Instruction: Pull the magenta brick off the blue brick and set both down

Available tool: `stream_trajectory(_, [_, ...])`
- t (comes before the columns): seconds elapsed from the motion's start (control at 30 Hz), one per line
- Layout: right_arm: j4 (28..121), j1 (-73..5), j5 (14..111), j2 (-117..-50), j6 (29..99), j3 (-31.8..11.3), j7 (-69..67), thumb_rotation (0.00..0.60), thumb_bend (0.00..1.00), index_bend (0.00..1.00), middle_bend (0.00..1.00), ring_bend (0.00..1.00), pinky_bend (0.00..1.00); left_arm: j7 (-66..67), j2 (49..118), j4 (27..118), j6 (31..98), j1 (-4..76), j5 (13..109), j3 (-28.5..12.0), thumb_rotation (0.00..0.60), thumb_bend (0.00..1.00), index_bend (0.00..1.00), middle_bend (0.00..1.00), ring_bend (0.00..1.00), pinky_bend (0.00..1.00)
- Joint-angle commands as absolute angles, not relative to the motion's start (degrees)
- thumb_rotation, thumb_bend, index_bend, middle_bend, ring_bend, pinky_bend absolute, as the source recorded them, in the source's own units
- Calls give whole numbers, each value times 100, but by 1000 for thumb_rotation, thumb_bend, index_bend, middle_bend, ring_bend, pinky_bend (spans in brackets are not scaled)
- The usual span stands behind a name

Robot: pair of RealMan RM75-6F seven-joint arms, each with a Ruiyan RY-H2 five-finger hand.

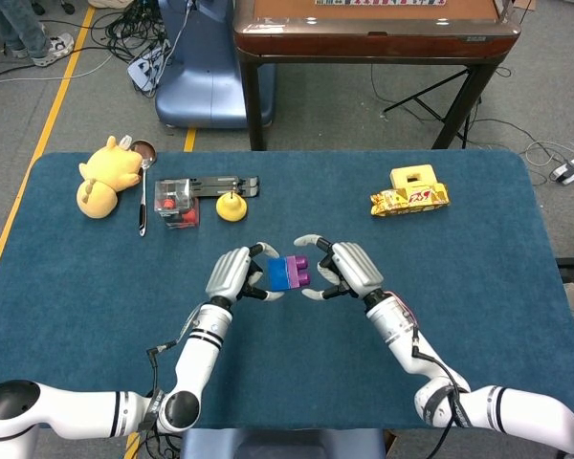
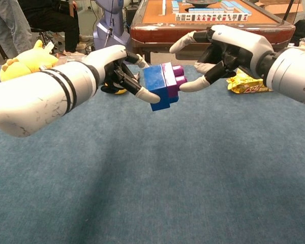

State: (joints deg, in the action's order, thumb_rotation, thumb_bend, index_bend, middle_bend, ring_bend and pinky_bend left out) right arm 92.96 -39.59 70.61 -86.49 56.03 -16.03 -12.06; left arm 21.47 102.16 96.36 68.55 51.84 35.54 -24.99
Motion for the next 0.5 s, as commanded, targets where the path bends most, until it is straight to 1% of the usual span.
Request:
stream_trajectory(0.03, [9271, -3970, 7077, -8671, 5613, -1601, -1213, 600, 0, 265, 1000, 1000, 1000, 2119, 10193, 9668, 6801, 5170, 3460, -2539, 599, 37, 658, 1000, 951, 1000])
stream_trajectory(0.23, [9209, -3994, 7085, -8734, 5626, -1583, -1183, 600, 0, 265, 1000, 1000, 1000, 2032, 10140, 9745, 6688, 5151, 3198, -2659, 598, 37, 660, 1000, 953, 1000])
stream_trajectory(0.5, [9118, -4011, 7059, -8810, 5614, -1570, -1209, 600, 0, 265, 1000, 1000, 1000, 2015, 10131, 9762, 6697, 5175, 3198, -2656, 597, 39, 662, 1000, 953, 1000])
